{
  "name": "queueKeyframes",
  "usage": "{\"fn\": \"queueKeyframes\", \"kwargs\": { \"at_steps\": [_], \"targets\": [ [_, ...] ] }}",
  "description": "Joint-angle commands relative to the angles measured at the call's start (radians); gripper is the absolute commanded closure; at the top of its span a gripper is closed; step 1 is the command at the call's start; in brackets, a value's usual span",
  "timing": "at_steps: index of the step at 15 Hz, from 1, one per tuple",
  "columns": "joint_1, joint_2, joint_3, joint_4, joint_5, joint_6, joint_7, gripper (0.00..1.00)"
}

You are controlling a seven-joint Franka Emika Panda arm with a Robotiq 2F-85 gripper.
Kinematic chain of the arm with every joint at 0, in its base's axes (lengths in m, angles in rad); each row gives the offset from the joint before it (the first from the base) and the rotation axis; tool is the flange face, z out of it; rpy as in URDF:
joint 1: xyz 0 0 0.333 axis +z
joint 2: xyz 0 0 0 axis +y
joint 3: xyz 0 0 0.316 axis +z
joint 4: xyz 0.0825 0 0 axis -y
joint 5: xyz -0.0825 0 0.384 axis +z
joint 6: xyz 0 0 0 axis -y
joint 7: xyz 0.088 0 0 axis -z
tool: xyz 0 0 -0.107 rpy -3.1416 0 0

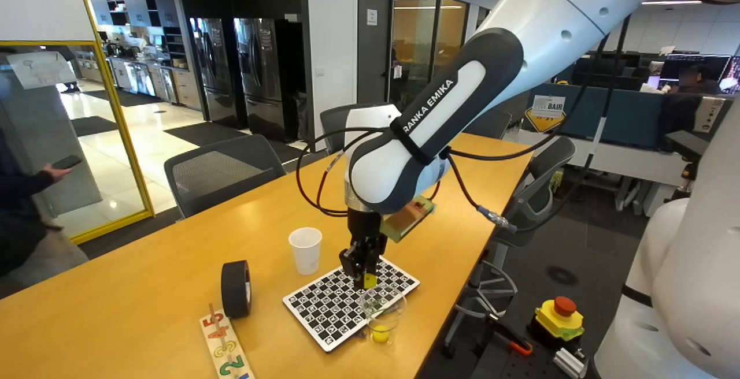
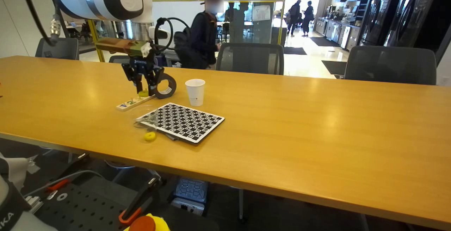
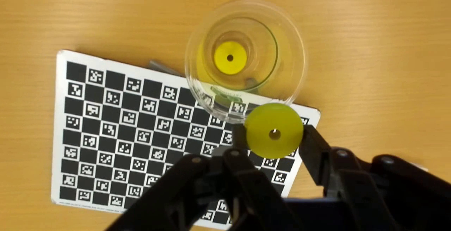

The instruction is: Put the round blue block in the white cup then put the two round yellow blocks in the clear cup

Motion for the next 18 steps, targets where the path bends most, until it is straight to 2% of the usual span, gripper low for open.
{"fn": "queueKeyframes", "kwargs": {
  "at_steps": [1,7,10,11,12,13,14,17,18],
  "targets": [
    [0.004,-0.026,-0.002,-0.019,0.062,-0.053,-0.073,0.79],
    [-0.002,0.02,-0.003,-0.008,0.109,-0.082,-0.129,0.79],
    [-0.006,0.037,-0.004,-0.008,0.109,-0.075,-0.115,0.79],
    [-0.007,0.041,-0.005,-0.009,0.101,-0.07,-0.1,0.76],
    [-0.009,0.042,-0.006,-0.011,0.087,-0.062,-0.076,0.32],
    [-0.011,0.043,-0.008,-0.012,0.083,-0.056,-0.063,0.32],
    [-0.012,0.042,-0.008,-0.013,0.085,-0.052,-0.06,0.27],
    [-0.015,0.018,-0.009,-0.018,0.076,-0.054,-0.042,0.02],
    [-0.014,-0.004,-0.009,-0.026,0.069,-0.056,-0.032,0.0]
  ]
}}
